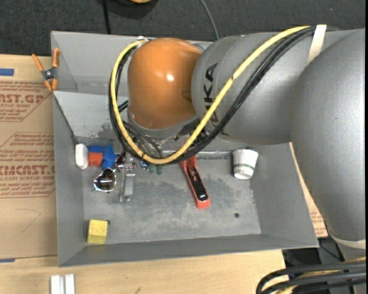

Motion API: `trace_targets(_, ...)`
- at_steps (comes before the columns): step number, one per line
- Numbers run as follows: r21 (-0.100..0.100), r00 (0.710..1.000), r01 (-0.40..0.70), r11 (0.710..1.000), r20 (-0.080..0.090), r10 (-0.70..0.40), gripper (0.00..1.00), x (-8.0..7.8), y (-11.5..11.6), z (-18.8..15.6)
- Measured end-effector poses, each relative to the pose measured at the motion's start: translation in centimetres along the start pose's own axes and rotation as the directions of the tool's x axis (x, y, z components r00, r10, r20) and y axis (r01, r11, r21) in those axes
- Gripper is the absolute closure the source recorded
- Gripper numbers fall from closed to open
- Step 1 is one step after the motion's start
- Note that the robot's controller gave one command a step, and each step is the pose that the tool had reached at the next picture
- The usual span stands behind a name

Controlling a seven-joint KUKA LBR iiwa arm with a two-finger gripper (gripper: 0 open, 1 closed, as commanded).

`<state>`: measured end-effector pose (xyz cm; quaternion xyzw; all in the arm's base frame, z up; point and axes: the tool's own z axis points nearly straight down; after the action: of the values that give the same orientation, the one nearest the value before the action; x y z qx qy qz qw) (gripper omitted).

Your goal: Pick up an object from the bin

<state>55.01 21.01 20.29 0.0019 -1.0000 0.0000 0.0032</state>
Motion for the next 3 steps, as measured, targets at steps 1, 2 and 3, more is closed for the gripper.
trace_targets(1, -0.002, 1.000, -0.002, 1.000, 0.007, 0.002, 0.00, -0.2, -0.1, -0.5)
trace_targets(2, -0.002, 0.998, 0.057, 0.998, 0.013, -0.057, 0.00, -0.5, 0.4, 2.5)
trace_targets(3, 0.001, 0.953, 0.304, 0.953, 0.008, -0.304, 0.00, 0.0, 1.5, 6.7)
